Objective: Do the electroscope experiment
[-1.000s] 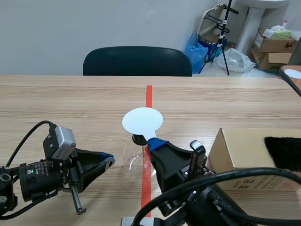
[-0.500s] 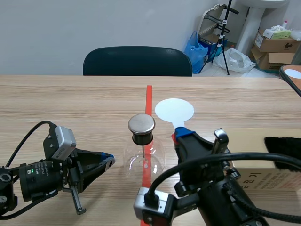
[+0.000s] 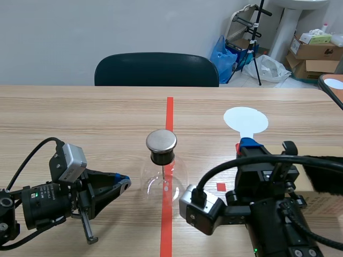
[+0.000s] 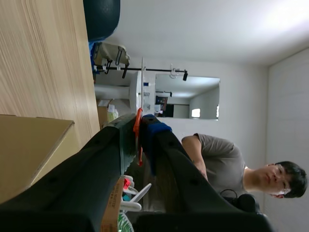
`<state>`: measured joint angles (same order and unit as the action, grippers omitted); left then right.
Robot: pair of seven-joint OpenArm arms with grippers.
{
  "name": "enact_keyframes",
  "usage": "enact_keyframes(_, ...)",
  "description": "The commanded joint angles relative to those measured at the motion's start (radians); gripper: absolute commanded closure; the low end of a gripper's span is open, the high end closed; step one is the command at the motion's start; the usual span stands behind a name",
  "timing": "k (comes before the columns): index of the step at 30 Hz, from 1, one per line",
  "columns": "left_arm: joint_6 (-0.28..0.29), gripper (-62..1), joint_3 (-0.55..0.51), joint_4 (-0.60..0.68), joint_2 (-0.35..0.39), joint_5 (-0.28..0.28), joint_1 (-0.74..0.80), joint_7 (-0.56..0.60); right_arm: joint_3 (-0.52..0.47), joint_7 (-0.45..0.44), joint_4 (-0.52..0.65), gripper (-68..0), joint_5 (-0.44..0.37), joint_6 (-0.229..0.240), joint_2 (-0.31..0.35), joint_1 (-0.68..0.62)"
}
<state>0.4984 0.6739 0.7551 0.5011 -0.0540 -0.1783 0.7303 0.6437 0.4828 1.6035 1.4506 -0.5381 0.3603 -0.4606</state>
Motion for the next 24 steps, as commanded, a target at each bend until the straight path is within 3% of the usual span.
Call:
enact_keyframes(1, 0.001, -3.0, -0.001, 0.022, -0.008, -0.013, 0.004, 0.014, -0.002, 0.016, 0.014, -1.1, 0.004, -0.014, 0.005, 0.009)
enact_keyframes(7, 0.001, -3.0, -0.001, 0.022, -0.008, -0.013, 0.004, 0.014, -0.002, 0.015, 0.014, -1.1, 0.004, -0.014, 0.005, 0.009)
enact_keyframes(12, 0.001, -3.0, -0.001, 0.022, -0.008, -0.013, 0.004, 0.014, -0.002, -0.048, 0.014, -1.1, 0.004, -0.014, 0.005, 0.009)
enact_keyframes(24, 0.001, -3.0, -0.001, 0.022, -0.008, -0.013, 0.004, 0.014, -0.002, -0.312, 0.014, -1.1, 0.004, -0.014, 0.005, 0.009)
